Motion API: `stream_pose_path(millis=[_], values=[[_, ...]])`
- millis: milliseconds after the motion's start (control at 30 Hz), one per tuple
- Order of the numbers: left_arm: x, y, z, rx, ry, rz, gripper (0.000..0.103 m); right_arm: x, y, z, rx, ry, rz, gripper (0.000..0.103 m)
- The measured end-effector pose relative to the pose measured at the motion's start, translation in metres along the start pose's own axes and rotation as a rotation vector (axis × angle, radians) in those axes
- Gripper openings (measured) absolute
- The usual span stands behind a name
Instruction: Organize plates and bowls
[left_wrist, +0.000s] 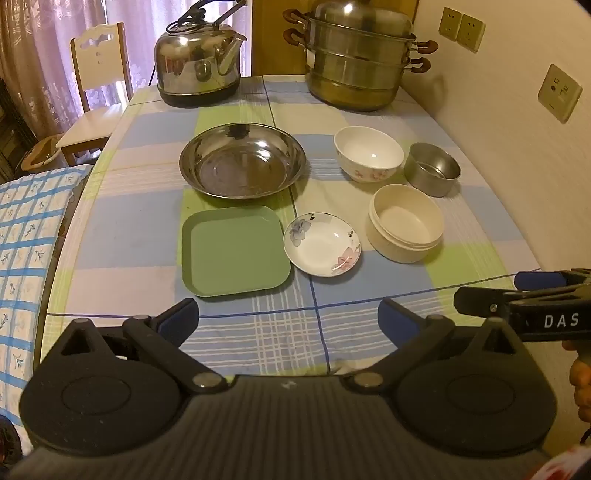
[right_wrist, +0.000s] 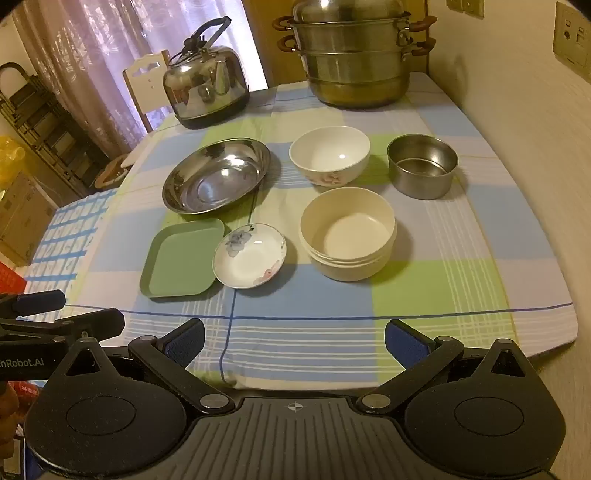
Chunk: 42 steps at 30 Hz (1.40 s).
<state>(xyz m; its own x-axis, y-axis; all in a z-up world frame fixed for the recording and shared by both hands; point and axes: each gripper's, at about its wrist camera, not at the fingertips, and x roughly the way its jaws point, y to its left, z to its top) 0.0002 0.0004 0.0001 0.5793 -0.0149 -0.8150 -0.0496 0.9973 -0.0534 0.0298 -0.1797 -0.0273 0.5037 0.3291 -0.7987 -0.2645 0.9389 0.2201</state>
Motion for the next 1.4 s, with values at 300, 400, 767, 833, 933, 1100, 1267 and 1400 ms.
stream_pose_path(millis=[300,400,767,833,933,1100,1267,1400], values=[[0.0,-0.001,-0.002,0.003,-0.003,-0.001,0.103,-0.001,-0.004,0.0,0.005,0.003,0.009,0.103],[0.0,-0.001,-0.001,0.003,0.0,0.0,0.103,-0.001,-0.004,0.0,0.005,0.003,0.009,0.103],[0.001,-0.002,0.0,0.003,-0.001,-0.001,0.103,-0.004,-0.005,-0.002,0.006,0.003,0.01,0.103],[0.001,-0.002,0.0,0.003,-0.001,-0.001,0.103,-0.004,-0.005,-0.002,0.006,0.002,0.01,0.103],[0.0,-0.003,0.001,0.003,-0.003,-0.001,0.103,-0.005,-0.005,-0.003,0.006,0.001,0.01,0.103],[-0.009,-0.007,-0.002,0.001,-0.01,-0.001,0.103,-0.006,-0.005,-0.004,0.005,-0.001,0.01,0.103],[-0.011,-0.007,-0.002,0.0,-0.011,-0.001,0.103,-0.008,-0.004,-0.004,0.004,-0.003,0.011,0.103],[-0.011,-0.007,-0.002,0.001,-0.012,-0.002,0.103,-0.009,-0.004,-0.005,0.004,-0.004,0.011,0.103]])
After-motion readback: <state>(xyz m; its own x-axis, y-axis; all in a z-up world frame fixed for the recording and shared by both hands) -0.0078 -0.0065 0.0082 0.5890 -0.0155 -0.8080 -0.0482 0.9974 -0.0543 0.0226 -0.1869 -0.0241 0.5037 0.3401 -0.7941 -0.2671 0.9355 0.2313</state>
